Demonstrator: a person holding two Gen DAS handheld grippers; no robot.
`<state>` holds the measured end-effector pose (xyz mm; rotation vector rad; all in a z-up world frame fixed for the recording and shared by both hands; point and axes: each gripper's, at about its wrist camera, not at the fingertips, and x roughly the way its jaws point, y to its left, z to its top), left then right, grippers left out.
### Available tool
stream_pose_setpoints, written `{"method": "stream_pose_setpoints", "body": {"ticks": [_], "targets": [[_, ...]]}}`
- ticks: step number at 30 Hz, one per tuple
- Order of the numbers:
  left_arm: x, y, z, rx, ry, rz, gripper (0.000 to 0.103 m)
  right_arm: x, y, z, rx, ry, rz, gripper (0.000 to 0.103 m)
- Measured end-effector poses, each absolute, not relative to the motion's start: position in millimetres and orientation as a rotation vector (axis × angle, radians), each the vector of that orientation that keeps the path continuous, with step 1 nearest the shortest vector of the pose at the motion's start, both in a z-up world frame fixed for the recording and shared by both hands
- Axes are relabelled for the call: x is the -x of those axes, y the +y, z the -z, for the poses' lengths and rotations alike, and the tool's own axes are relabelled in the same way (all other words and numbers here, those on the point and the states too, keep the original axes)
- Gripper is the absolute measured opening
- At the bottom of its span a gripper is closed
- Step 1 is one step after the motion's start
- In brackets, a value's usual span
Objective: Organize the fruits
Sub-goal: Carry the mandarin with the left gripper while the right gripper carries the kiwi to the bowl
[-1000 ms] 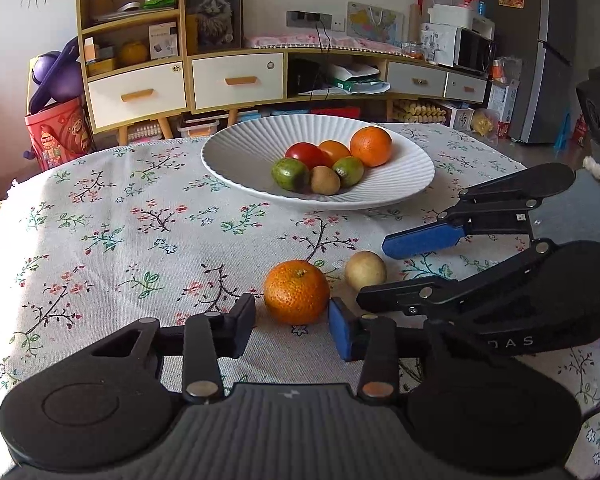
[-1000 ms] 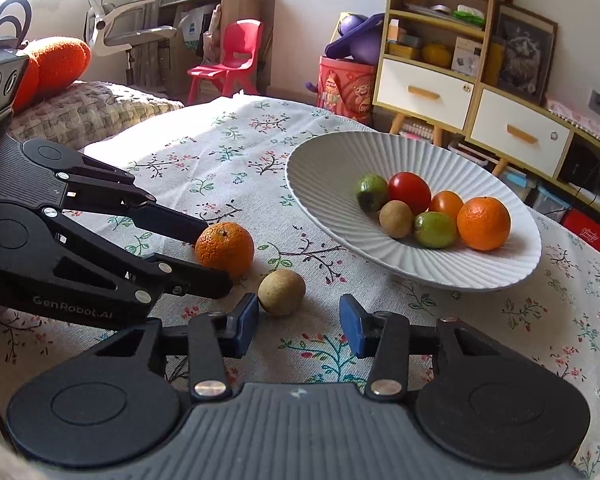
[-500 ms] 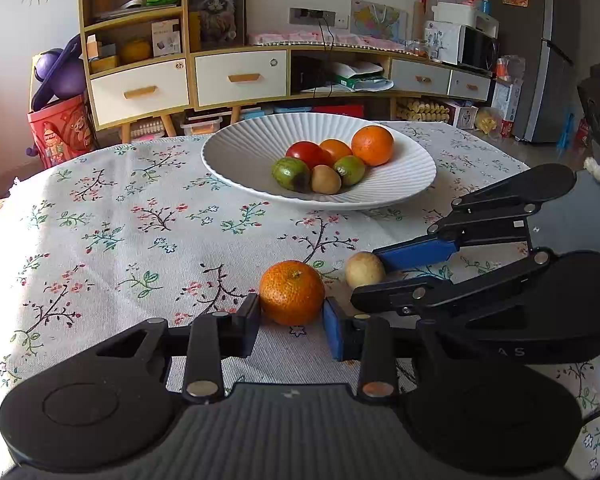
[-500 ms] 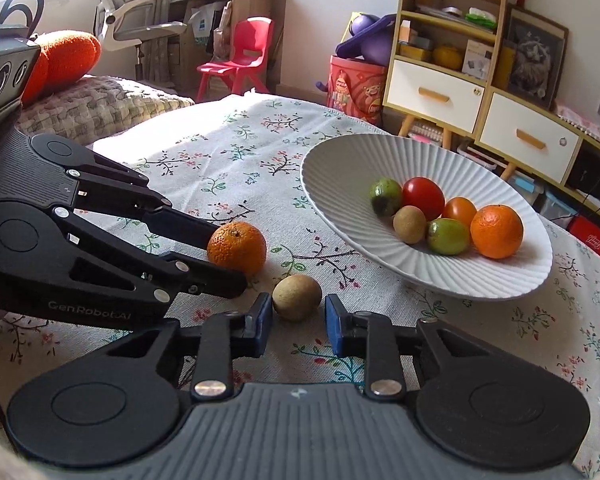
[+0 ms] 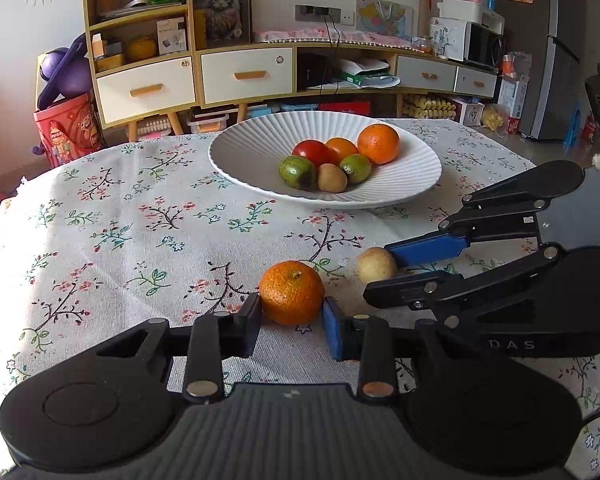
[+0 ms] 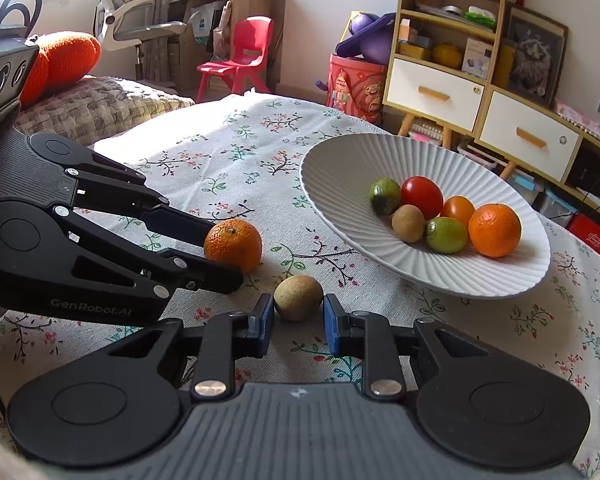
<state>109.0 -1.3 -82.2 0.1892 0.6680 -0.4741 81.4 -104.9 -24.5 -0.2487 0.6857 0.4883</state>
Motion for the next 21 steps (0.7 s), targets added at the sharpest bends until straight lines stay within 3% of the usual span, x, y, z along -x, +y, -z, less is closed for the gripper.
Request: {"method": "stream_pose_setpoints", "body": {"ticks": [21], "targets": [[-118.9,-1.5,51.2,-0.143,0.650,0.406,0.017,-85.0,-115.3,-5.8,0.210,0.626,-0.443,0.024]]}}
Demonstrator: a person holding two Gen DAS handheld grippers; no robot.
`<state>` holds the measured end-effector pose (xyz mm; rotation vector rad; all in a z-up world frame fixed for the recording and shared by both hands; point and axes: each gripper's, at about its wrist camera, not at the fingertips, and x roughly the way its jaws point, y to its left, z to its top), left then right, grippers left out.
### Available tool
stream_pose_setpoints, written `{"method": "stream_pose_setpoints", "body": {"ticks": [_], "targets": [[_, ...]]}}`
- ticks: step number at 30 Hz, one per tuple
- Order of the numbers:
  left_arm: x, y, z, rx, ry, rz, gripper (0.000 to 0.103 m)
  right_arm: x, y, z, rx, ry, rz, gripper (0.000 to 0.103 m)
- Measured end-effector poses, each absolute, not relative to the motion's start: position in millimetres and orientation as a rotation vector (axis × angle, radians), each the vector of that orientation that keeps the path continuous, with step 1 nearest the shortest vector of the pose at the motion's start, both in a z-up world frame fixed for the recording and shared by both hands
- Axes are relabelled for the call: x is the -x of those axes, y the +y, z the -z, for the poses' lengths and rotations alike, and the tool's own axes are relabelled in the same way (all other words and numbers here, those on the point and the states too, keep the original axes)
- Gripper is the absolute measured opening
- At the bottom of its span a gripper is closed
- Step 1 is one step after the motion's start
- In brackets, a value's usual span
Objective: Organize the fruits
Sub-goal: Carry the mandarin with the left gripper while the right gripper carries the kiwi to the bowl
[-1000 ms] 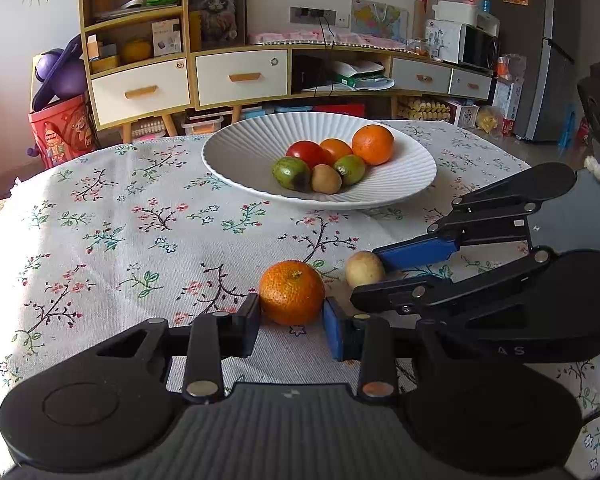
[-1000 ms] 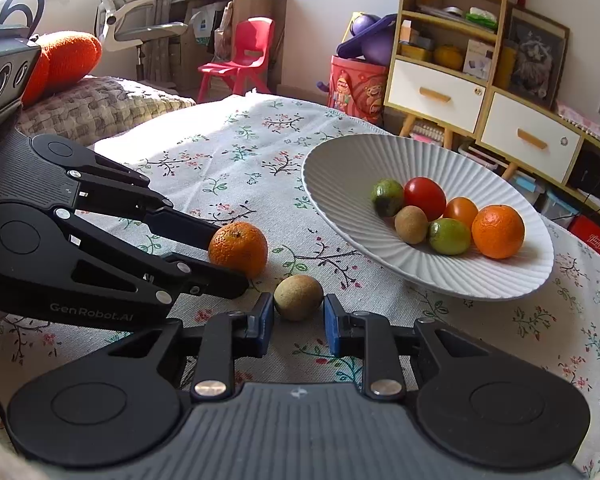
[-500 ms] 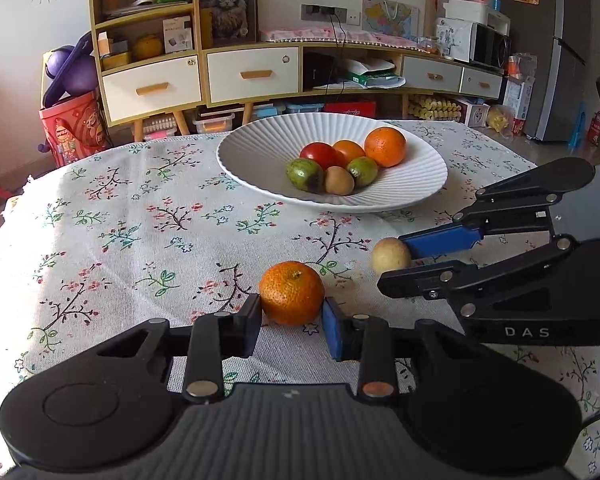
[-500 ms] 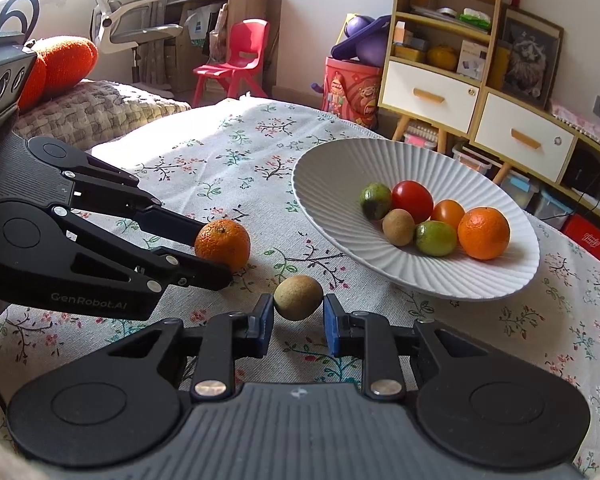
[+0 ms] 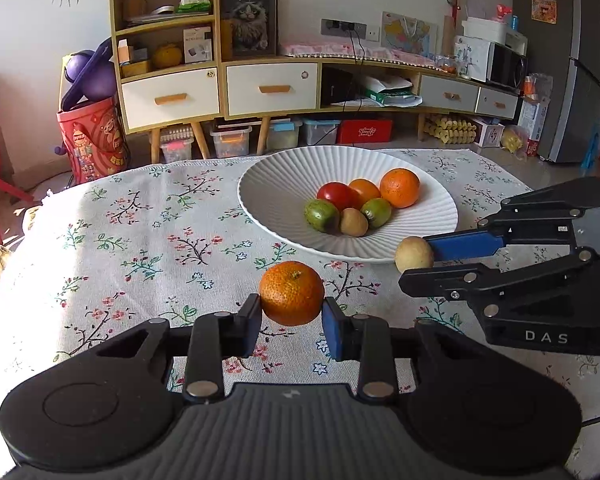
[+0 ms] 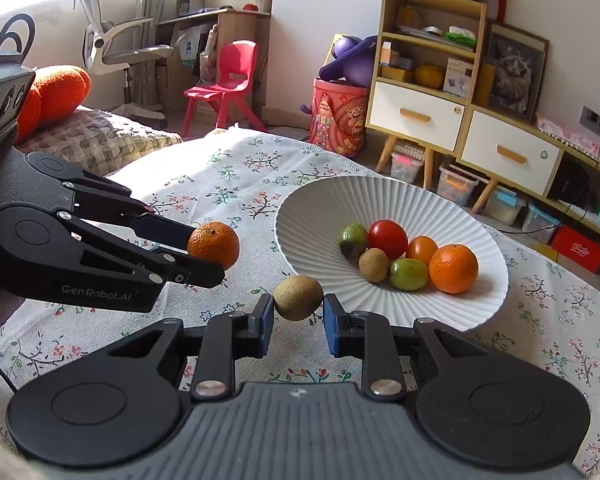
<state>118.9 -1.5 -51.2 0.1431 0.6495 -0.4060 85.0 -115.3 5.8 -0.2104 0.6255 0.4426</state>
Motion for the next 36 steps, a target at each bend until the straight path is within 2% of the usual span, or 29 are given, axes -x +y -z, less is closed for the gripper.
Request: {"method": "stream_pose_setpoints", "body": {"ticks": [15,36], "targets": [[-140.1,-31.2,39.7,-0.129,0.645,0.421,0.017,-110.7,-137.1,-14.0,0.169,0.607,-0.320,0.024],[-169.7,-59.4,51.6,-0.110,0.705,0.423,0.017,-136.2,-158.4,0.4,0.098,0.699,-0.221,0.024]]}}
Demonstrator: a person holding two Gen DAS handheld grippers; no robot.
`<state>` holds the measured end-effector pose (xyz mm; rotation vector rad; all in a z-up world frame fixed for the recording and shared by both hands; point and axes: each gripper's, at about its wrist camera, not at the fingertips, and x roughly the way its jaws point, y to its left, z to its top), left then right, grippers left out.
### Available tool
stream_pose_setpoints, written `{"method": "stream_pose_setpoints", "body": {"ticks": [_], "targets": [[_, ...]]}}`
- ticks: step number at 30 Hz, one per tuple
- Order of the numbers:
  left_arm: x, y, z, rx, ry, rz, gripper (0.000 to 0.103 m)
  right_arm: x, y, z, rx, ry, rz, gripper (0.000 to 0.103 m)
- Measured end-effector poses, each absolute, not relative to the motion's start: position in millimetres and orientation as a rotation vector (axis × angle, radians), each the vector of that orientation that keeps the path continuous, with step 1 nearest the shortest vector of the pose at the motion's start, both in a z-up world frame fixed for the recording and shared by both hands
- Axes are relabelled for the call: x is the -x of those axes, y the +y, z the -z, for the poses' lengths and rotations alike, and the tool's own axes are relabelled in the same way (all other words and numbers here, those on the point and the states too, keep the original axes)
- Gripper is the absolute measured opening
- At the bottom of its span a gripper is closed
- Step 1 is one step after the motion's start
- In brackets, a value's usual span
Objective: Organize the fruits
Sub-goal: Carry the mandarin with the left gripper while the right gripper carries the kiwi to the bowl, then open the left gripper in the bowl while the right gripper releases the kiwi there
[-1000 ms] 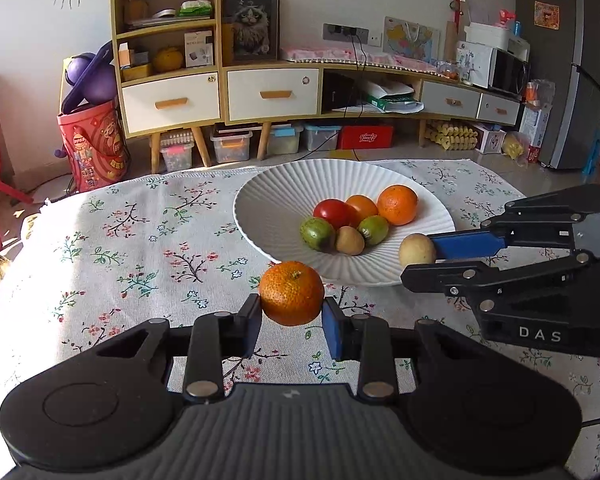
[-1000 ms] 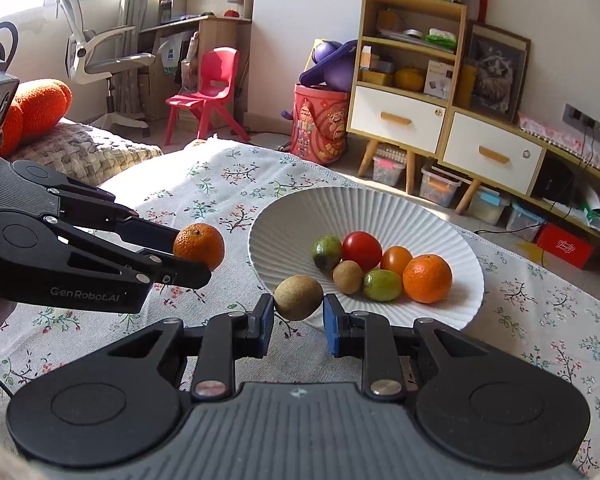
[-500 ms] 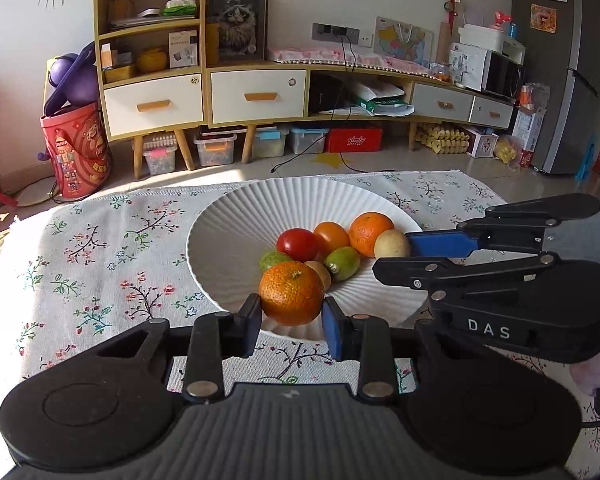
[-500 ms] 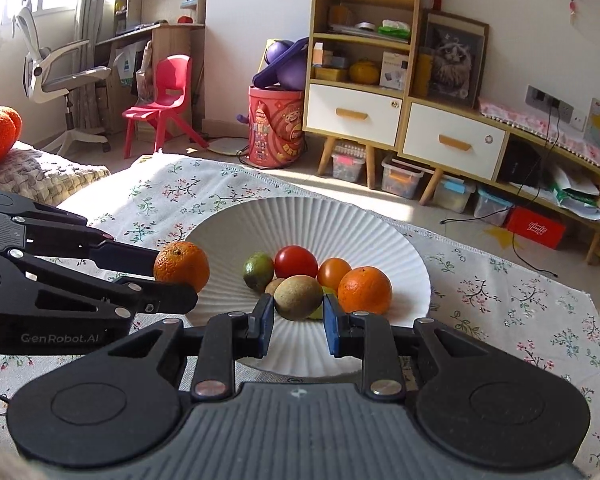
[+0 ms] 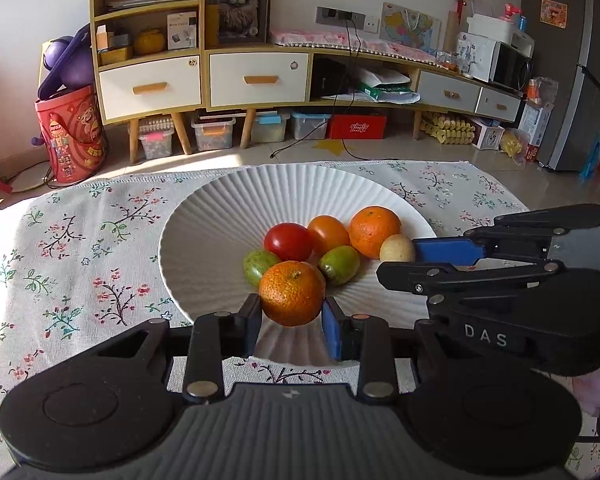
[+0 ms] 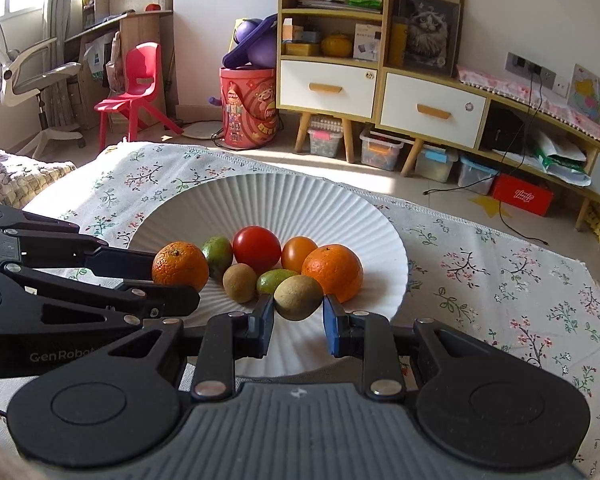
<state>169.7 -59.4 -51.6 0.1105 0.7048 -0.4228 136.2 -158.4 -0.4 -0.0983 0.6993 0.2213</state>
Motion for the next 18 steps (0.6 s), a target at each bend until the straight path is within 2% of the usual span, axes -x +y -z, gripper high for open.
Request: {"method": "stream_pose_setpoints", "body": {"ticks": [18], "targets": [[-173.5,-61.3,53.1,-0.123,0.710,0.424,0.019,-139.9,-161.2,5.3,0.099,0.724,-0.218,0.024]]}}
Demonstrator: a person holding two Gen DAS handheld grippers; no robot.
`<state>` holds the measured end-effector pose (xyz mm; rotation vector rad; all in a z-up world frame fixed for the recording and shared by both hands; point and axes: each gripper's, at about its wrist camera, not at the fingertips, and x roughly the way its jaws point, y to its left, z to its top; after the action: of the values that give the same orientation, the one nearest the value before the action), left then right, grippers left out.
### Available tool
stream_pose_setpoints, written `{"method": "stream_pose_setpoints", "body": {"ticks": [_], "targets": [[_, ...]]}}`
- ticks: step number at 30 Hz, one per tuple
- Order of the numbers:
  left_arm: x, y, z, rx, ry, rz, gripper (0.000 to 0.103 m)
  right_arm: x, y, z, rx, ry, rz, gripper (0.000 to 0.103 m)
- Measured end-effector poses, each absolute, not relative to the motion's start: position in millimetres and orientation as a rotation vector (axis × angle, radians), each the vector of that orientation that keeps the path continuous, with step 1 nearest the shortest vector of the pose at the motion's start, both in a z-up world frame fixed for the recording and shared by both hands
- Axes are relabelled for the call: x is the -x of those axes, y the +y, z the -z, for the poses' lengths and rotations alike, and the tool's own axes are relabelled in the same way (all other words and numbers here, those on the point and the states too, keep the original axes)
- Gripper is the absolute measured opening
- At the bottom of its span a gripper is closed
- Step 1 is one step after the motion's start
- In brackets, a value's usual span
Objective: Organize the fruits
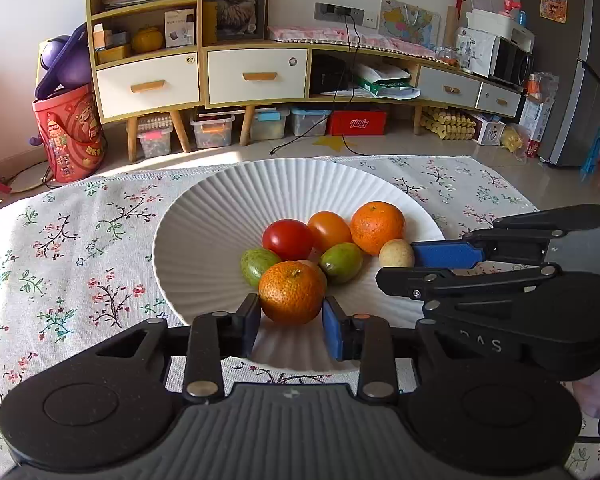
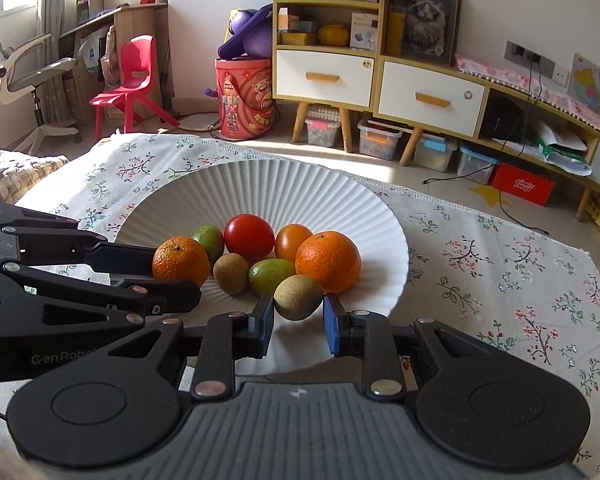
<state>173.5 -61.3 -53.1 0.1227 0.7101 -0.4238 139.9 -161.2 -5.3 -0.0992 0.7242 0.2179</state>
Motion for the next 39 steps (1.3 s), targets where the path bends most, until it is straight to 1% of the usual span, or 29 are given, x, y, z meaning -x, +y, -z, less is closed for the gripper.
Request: {"method": "stream_pose_setpoints", "body": {"ticks": [8,12,14,16,20,23,24,25,30,31,33,39], "targets": [[-172.2,-60.7,48.8,-0.117,0.690,0.431,0.022,-138.6,-163.6,1.8,0.085,0.711,-0.221,0.028],[-170.6,-58.0,47.6,-0.119,0.685,0.429,0.028,-137.3,-164.6,0.1,0.083,0.703,-0.222,0.030],[-168.7,-56.3,46.9,-0.119,0.679,0.425,0.030,-136.5,-166.0,-0.9,0.080,0.698,-0.221,0.036],[-167.4,-54.2,45.0,-0.119,0.671,0.422,0.035,-135.5,-167.4,-1.8,0.080,0.691,-0.222,0.039],[-163.3,-49.8,39.6,-0.113,0.655,0.413,0.040,-133.1,-170.6,-4.6,0.075,0.678,-0.217,0.041],[-159.2,-45.3,34.8,-0.108,0.638,0.404,0.047,-130.5,-172.4,-7.3,0.068,0.665,-0.216,0.045],[-157.8,-43.6,33.7,-0.108,0.633,0.400,0.052,-129.1,-173.4,-8.5,0.066,0.659,-0.215,0.046],[-156.5,-41.7,33.0,-0.109,0.628,0.395,0.056,-128.0,-174.1,-9.5,0.063,0.653,-0.215,0.049],[-148.1,-29.8,31.8,-0.108,0.619,0.360,0.070,-120.9,-181.0,-12.4,0.053,0.632,-0.206,0.057],[-146.7,-27.1,31.6,-0.106,0.619,0.352,0.072,-119.0,-182.2,-12.4,0.055,0.628,-0.201,0.060],[-142.7,-22.5,31.6,-0.102,0.621,0.336,0.079,-114.0,-184.3,-11.9,0.065,0.620,-0.188,0.064],[-123.5,-11.6,32.4,-0.094,0.642,0.297,0.092,-100.1,-189.4,-10.6,0.045,0.628,-0.157,0.074]]}}
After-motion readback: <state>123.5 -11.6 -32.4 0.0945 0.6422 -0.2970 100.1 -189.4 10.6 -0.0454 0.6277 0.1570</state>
